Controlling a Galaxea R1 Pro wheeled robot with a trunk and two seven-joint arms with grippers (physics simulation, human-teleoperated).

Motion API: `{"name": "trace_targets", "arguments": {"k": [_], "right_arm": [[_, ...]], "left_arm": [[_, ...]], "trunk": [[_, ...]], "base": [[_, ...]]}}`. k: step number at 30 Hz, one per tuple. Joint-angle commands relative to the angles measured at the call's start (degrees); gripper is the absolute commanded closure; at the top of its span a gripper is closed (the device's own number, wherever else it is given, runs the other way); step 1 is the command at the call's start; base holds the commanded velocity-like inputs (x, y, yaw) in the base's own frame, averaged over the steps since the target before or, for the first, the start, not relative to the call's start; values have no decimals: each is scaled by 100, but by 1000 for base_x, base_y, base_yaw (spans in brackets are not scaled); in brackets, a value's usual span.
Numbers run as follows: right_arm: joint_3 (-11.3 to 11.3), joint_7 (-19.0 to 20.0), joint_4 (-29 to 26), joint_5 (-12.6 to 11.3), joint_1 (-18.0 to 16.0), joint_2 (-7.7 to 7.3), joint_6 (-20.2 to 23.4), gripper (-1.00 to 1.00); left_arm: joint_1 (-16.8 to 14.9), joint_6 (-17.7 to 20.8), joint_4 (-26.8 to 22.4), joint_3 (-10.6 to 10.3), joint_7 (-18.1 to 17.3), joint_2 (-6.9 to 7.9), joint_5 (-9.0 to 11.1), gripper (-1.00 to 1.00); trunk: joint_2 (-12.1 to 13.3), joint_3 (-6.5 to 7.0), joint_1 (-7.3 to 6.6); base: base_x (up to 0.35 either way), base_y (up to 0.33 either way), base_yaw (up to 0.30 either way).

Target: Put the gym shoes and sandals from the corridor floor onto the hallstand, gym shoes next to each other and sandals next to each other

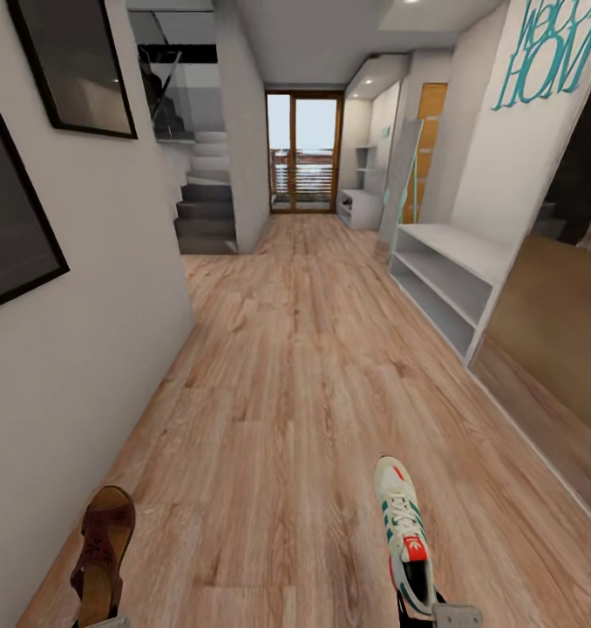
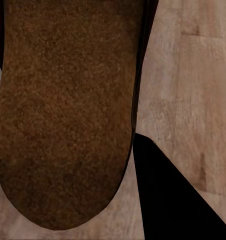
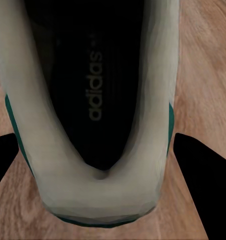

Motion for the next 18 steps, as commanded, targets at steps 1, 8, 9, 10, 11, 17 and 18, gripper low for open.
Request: {"name": "trace_targets", "arguments": {"k": [1, 8, 9, 10, 11, 17, 18], "right_arm": [[15, -37, 1, 11, -2, -3, -12, 100], [7, -28, 8, 17, -2, -29, -7, 100], [7, -26, 8, 18, -2, -31, -6, 100], [7, -25, 8, 18, -2, -32, -6, 100], [10, -23, 8, 19, -2, -32, -5, 100], [15, -27, 1, 20, -2, -28, -3, 100], [15, -28, 1, 20, -2, -28, -3, 100]], "left_arm": [[-4, -12, 6, 8, -24, -1, 13, 100], [-4, -19, 2, 9, -23, -1, 13, 100], [-4, -20, 2, 9, -23, -1, 13, 100], [-4, -22, 0, 9, -24, -1, 13, 100], [-4, -20, 1, 9, -24, -1, 13, 100], [-4, -16, 2, 9, -25, -1, 13, 100], [-4, -17, 2, 9, -25, -1, 13, 100]], "trunk": [[-2, 1, 2], [-2, 12, 2], [-2, 13, 2], [-2, 13, 2], [-2, 13, 2], [-2, 13, 2], [-2, 13, 2]], "base": [[339, 0, 180], [339, 0, 52], [339, 0, 7], [339, 0, 5], [339, 0, 3], [339, 0, 1], [339, 0, 0]]}}
